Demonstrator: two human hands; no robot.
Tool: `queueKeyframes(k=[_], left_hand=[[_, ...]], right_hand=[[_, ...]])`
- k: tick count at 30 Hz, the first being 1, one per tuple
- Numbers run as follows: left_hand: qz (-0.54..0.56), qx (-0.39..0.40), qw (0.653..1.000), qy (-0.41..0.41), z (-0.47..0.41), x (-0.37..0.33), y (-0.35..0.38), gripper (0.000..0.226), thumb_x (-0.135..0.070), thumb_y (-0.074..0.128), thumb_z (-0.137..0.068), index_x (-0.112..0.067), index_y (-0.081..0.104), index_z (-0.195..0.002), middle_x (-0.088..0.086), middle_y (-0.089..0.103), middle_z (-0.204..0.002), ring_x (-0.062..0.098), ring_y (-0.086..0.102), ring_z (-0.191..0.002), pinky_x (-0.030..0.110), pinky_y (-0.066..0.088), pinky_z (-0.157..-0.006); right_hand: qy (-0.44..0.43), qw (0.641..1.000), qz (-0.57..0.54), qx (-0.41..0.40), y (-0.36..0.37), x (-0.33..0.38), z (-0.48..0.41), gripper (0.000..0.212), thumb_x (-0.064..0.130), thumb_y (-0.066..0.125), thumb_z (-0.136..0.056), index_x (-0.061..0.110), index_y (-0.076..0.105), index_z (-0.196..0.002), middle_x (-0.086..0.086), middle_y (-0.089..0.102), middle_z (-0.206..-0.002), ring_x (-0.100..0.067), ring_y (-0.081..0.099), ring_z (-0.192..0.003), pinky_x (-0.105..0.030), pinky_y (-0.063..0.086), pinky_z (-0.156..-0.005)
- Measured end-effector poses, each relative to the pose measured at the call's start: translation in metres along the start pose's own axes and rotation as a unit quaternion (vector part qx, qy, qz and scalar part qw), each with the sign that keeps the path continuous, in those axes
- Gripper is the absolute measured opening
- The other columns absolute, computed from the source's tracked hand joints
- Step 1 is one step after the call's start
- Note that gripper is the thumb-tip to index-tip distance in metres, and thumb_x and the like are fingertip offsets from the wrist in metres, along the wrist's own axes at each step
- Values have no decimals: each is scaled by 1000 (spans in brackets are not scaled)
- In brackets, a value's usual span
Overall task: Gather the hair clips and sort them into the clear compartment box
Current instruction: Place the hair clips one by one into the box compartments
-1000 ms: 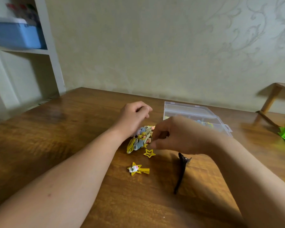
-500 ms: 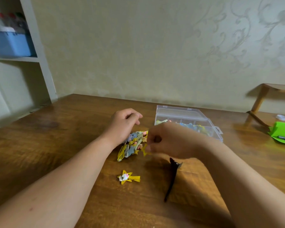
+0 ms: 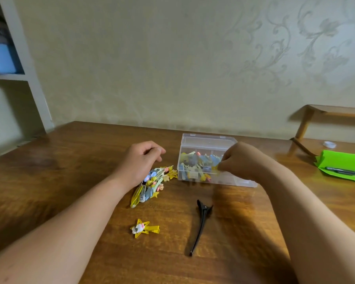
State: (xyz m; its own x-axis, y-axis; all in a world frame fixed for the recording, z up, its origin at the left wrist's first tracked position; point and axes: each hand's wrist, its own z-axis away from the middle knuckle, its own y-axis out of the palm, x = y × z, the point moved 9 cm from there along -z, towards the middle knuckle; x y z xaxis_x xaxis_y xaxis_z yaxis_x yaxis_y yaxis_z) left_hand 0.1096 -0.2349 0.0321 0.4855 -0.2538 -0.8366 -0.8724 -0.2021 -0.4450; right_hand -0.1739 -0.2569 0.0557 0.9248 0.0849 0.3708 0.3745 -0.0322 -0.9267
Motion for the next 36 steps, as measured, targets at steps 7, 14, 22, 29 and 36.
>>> queueKeyframes(k=[7, 14, 22, 29, 36], left_hand=[[-6, 6, 1000, 1, -3, 3, 1, 27, -27, 54, -110, -31, 79, -103, -9, 76, -94, 10, 68, -100, 33, 49, -85], [-14, 5, 1000, -6, 0, 1, 0, 26, -28, 54, -110, -31, 79, -106, -9, 76, -97, 8, 67, -102, 30, 47, -84], [0, -1, 1000, -11, 3, -2, -2, 24, -36, 59, -101, -34, 81, -92, -9, 77, -89, 25, 71, -96, 48, 58, -91], [23, -15, 999, -24, -3, 8, -1, 26, -24, 60, -103, -32, 81, -91, -8, 77, -85, 14, 69, -92, 34, 52, -84], [25, -16, 999, -20, -2, 5, -2, 22, -36, 61, -95, -33, 82, -89, -9, 78, -84, 29, 71, -95, 47, 58, -92]], right_hand=[[-5, 1000, 0, 13, 11, 6, -4, 23, 29, 72, -91, 8, 82, -92, -13, 78, -82, -20, 57, -59, -36, 57, -61], [-57, 995, 6, -79, -5, 26, 4, 28, 31, 62, -94, 8, 77, -86, -13, 76, -85, -28, 65, -69, -37, 54, -60], [-287, 955, -45, 57, 18, 134, 69, 14, 39, 72, -96, 27, 79, -98, 12, 72, -85, -4, 65, -77, -27, 49, -66], [-332, 905, 38, 265, 77, 161, 110, 23, 47, 81, -89, 27, 75, -99, 10, 72, -91, -7, 67, -84, -31, 56, -73], [-318, 928, 15, 195, 54, 151, 93, 20, 42, 70, -98, 23, 76, -98, 7, 71, -86, -6, 63, -76, -26, 53, -68]])
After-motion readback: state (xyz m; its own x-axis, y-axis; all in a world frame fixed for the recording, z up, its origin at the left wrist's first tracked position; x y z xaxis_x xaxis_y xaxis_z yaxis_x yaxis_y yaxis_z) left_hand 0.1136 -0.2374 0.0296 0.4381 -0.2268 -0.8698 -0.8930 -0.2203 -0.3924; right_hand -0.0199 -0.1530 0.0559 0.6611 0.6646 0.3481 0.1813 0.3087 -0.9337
